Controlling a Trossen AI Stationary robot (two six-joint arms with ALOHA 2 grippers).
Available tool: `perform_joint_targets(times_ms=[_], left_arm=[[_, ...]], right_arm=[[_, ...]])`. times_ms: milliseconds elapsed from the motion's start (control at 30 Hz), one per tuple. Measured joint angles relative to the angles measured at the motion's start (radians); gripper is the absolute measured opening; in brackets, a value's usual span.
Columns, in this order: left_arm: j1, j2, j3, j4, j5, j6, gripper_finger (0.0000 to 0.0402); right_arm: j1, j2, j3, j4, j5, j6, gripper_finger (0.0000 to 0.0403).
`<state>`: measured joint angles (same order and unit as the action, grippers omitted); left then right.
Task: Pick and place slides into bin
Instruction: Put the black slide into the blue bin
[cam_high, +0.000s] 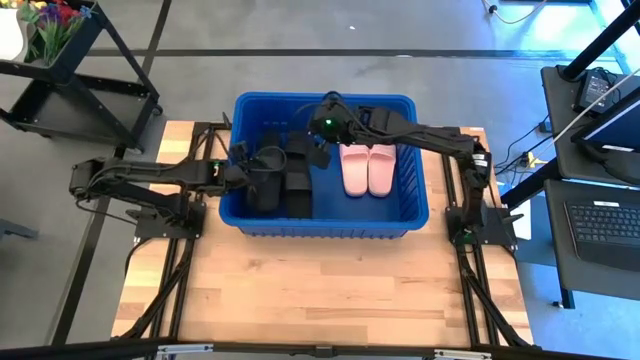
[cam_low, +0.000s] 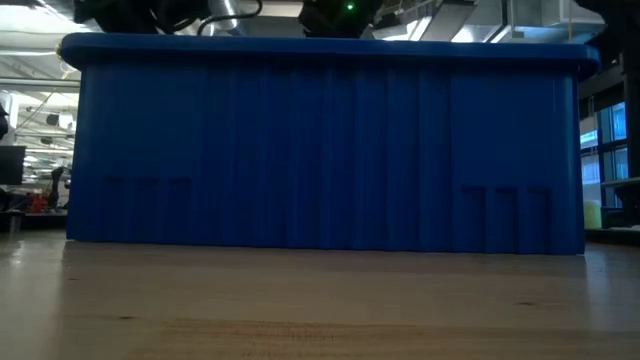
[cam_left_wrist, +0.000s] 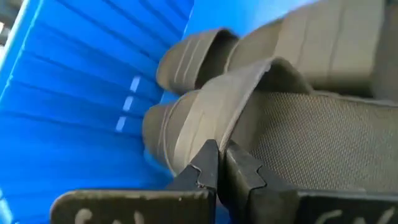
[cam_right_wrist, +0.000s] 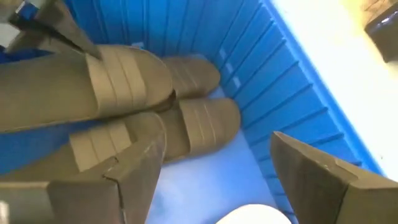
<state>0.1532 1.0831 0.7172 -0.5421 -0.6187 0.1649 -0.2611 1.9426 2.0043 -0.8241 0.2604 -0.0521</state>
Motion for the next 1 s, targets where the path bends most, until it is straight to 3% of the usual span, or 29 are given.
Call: perform_joint_targets(times_ms=[267, 567, 1000], left_arm=[[0.049, 0.012, -0.057, 0.064, 0.085, 0.022, 0.0002], [0.058, 0.011, -0.08, 0.054, 0.124, 0.025, 0.0004], [0.058, 0.011, -0.08, 0.064, 0.107, 0.072, 0.0077]], right_arm=[[-0.016, -0.091, -0.109, 0.099, -0.001, 0.021, 0.0294], [-0.031, -0.096, -0.117, 0.098, -0.001, 0.015, 0.0294], [-0.047, -0.096, -0.117, 0.083, -0.001, 0.015, 0.0294]])
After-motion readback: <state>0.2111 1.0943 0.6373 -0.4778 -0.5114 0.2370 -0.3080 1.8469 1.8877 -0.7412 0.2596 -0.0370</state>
